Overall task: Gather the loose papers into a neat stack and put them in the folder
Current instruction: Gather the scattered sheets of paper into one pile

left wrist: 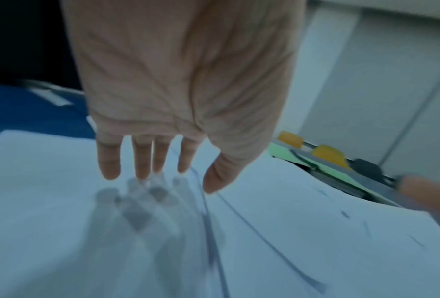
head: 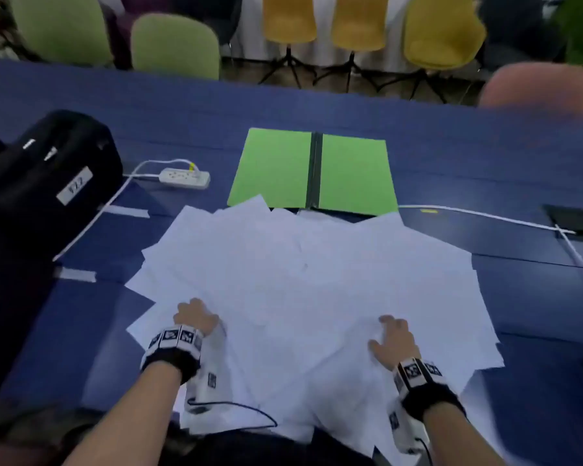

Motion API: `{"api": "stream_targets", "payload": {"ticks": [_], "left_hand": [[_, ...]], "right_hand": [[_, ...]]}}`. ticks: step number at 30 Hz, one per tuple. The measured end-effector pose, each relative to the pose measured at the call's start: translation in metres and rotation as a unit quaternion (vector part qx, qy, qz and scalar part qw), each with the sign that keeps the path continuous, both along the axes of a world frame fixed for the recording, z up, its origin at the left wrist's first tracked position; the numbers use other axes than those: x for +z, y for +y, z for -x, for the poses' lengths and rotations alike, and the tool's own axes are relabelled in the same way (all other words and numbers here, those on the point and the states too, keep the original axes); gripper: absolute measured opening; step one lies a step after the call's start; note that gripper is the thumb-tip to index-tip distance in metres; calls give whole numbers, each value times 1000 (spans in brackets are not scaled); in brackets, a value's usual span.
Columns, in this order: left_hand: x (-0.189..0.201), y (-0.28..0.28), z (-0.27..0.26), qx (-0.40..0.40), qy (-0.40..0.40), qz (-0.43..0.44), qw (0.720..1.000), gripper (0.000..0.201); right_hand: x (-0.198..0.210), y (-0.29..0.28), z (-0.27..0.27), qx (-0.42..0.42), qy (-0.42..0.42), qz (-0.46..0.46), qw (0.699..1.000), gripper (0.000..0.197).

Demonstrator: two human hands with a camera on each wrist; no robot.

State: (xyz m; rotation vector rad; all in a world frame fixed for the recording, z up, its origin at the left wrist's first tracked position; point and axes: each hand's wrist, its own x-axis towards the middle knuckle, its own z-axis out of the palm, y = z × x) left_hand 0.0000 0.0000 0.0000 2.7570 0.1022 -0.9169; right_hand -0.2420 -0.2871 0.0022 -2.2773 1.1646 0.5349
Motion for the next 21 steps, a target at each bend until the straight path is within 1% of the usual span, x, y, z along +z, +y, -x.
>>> {"api": "stream_targets", "payload": {"ticks": [1,2,4,5,8,9,12,15,16,17,18,20,21], "left_hand": [[1,3,-4,40,-3,-9,999,56],[5,6,-6,86,-7,-14,996,65],[10,17,-14,181,-15,4,983,78],[10,22,-16,220,-16,7,975,82],[8,28,-19,271,10,37,962,92],[4,26,-23,292,10,64,954,94],[0,12,-28,305,11,136,943,92],[-1,-1,-26,289,14,146,946,94],[2,-4,-26,292,10,142,946,97],[2,-5,-28,296,8,126,947,100],[4,-6,-30,295,10,103,950,102],[10,-8,-35,294,25,67,953,104],[9,-9,-39,296,30,63,953,104]], "right_hand": [[-4,0,-10,-43,15,5,999,60],[-2,3,-18,-107,17,9,994,63],[1,8,-34,-202,39,13,978,68],[1,12,-40,-222,58,18,973,69],[0,21,-50,-239,82,9,968,70],[-3,22,-54,-234,83,8,969,71],[-11,32,-58,-195,73,12,978,71],[-20,38,-57,-131,22,3,991,73],[-21,36,-56,-130,-10,-4,991,72],[-22,32,-53,-153,-36,-7,988,71],[-20,27,-48,-191,-44,6,980,69],[-17,13,-33,-291,-9,56,955,71],[-16,5,-23,-345,14,70,936,74]]}}
